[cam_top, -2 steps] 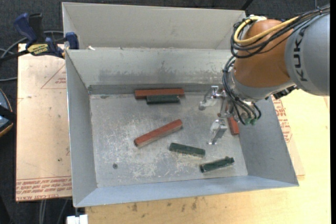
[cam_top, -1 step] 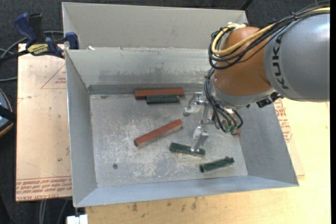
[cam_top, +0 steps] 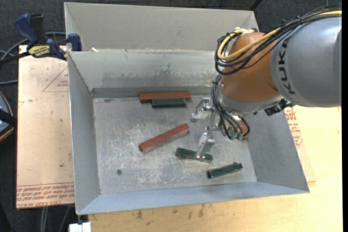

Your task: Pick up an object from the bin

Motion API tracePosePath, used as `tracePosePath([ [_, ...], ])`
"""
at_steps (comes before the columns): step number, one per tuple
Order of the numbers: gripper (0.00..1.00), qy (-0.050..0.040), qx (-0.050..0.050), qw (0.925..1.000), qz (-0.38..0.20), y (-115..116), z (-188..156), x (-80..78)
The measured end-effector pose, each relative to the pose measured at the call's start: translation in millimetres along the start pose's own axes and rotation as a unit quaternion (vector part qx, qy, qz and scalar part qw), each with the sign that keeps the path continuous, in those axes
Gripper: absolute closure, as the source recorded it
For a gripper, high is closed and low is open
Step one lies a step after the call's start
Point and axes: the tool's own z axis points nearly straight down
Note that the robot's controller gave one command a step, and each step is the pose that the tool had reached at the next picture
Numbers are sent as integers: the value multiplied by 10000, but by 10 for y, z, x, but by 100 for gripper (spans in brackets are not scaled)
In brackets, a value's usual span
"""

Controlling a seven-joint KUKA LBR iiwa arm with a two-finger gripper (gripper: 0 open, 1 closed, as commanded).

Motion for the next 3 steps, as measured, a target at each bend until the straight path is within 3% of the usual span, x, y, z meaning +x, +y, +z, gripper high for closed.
tracePosePath([
  [1, 0, -134, -5, 9999, 73, 13, 641, 3],
  [2, 100, -37, 2, 10000, 55, 14, 591, 41],
  [3, 100, -37, 2, 10000, 55, 14, 591, 41],
])
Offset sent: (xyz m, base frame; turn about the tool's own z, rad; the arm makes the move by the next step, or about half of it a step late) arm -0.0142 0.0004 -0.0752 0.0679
